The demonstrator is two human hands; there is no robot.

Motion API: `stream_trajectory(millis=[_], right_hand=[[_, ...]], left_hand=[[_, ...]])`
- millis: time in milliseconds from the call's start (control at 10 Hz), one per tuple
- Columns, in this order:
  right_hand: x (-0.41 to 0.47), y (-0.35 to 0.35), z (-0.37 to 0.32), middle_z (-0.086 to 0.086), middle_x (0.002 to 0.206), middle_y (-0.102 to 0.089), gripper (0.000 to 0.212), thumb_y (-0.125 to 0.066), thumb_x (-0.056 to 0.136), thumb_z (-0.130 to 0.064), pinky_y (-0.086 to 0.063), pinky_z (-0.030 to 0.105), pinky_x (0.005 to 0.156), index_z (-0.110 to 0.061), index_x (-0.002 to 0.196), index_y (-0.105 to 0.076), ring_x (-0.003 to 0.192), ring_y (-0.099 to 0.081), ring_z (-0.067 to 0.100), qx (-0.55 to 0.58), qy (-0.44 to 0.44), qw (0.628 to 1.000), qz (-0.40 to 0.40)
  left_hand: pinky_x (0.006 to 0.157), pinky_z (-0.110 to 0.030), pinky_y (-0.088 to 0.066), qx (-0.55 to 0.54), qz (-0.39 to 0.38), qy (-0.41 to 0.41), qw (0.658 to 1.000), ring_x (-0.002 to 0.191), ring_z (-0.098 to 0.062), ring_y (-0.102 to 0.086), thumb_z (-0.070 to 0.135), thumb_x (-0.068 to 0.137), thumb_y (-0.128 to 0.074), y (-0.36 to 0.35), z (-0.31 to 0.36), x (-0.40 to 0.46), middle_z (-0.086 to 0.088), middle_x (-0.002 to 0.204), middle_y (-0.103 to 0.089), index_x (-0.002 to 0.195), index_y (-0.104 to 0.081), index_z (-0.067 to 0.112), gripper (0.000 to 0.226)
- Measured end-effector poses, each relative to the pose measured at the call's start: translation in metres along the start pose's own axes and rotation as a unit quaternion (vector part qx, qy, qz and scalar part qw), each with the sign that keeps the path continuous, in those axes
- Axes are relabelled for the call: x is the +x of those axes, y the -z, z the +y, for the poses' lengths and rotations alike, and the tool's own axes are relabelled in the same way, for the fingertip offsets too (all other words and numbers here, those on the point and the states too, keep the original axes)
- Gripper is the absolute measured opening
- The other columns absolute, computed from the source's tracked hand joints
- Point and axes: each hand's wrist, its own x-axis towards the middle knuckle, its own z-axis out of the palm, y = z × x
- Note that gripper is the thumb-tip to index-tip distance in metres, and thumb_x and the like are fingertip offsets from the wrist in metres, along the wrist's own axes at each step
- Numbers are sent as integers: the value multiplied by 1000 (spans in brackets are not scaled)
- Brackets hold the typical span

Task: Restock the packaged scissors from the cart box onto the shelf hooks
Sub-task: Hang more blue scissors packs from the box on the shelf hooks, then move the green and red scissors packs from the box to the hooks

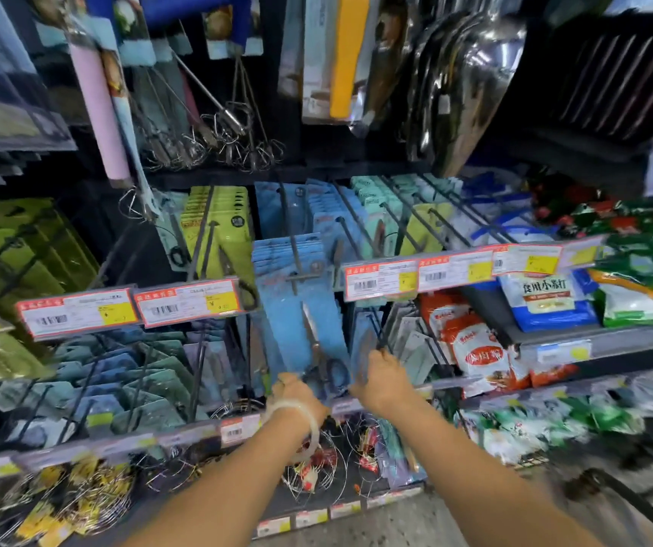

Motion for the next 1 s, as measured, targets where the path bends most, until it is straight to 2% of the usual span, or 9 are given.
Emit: stream_trajectory(millis=[100,200,300,400,500,600,800,900,1000], right_hand=[[-21,13,45,15,143,-34,60,-56,90,-35,-26,37,112,-6,137,-33,134,-29,31,-32,-5,999,-22],[-40,35,98,15,141,-36,58,-54,91,-35,-29,38,109,-7,138,-34,132,-32,32,-43,-23,998,-35],[-62,62,160,14,136,-45,54,-52,91,-38,-37,36,104,-7,133,-40,126,-42,28,-43,-33,998,-27],[-91,97,229,15,136,-46,32,-54,90,-34,-34,35,105,-18,118,-53,129,-41,28,-25,-53,998,-1],[-125,130,308,19,144,-37,47,-53,91,-31,-28,36,110,-10,132,-43,135,-32,31,-39,-103,993,36],[-164,159,384,17,145,-34,63,-55,90,-35,-31,41,110,-6,140,-30,136,-28,32,-59,-190,977,79],[-239,189,506,14,147,-32,58,-53,88,-29,-26,41,114,-8,138,-32,139,-26,32,-41,-294,944,142],[-256,195,552,12,148,-32,64,-56,87,-38,-25,42,115,-9,139,-32,140,-25,31,-23,-330,930,157],[-262,202,597,12,148,-33,63,-58,86,-34,-27,42,115,-11,139,-32,139,-27,31,-11,-363,919,153]], left_hand=[[106,-36,-39,23,24,1,999,130,-34,-43,26,87,-60,-20,29,-26,-21,142,-41,139,-27,-8,70],[98,-30,-43,149,-52,-55,986,126,-27,-51,25,93,-51,-44,76,-64,-13,136,-52,130,-48,-4,48],[98,-30,-42,253,-63,-156,953,127,-26,-49,25,96,-46,-88,131,-93,-10,137,-50,134,-45,1,45],[98,-33,-38,267,-11,-255,929,132,-29,-39,24,94,-45,-138,192,-120,-9,132,-41,142,-28,8,54],[119,-40,-16,275,-12,-372,887,147,-29,-8,26,92,-48,-190,259,-168,-12,158,-6,150,-6,11,73],[120,-44,-5,305,1,-456,836,147,-29,6,20,92,-42,-240,314,-215,-10,159,7,151,-1,15,72],[118,-47,-6,384,-27,-555,737,147,-29,5,26,92,-50,-337,398,-299,-9,159,5,151,-3,18,76],[118,-45,-5,414,-49,-590,692,147,-28,6,24,91,-50,-377,434,-329,-9,159,4,150,-6,18,74],[120,-47,-6,446,-63,-613,649,147,-28,6,21,91,-50,-413,471,-348,-9,159,4,150,-8,17,73]])
